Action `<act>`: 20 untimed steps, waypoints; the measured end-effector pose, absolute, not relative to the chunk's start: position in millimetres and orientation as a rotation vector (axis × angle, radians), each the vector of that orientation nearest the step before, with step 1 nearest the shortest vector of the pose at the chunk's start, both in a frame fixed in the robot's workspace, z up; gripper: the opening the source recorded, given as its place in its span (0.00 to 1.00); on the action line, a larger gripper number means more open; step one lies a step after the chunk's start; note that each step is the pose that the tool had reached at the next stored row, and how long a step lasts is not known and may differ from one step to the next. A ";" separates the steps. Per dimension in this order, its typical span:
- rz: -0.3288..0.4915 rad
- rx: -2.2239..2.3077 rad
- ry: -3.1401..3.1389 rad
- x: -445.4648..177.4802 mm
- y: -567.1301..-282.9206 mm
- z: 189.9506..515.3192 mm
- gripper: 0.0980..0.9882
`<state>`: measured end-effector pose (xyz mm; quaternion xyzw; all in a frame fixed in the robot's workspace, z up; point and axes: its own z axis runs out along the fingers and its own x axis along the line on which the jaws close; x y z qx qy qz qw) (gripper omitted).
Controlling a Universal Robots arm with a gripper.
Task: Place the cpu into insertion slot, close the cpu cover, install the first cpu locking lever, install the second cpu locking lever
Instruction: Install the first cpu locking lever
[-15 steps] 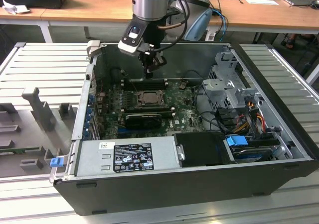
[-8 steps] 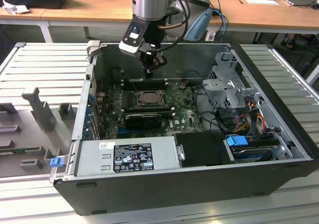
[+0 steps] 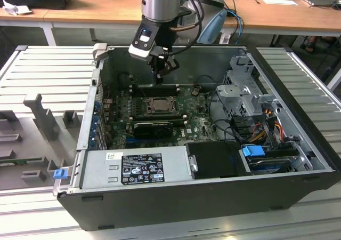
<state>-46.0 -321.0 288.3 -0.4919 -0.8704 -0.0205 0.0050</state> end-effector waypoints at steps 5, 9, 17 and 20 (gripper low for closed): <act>-0.064 -1.457 -2.770 -46.0 -321.0 288.2 0.01; -0.063 -1.366 -2.815 -46.0 -321.0 288.3 0.01; -0.062 -1.193 -2.889 -46.0 -321.0 288.3 0.01; -0.061 -1.121 -2.917 -46.0 -321.0 288.2 0.01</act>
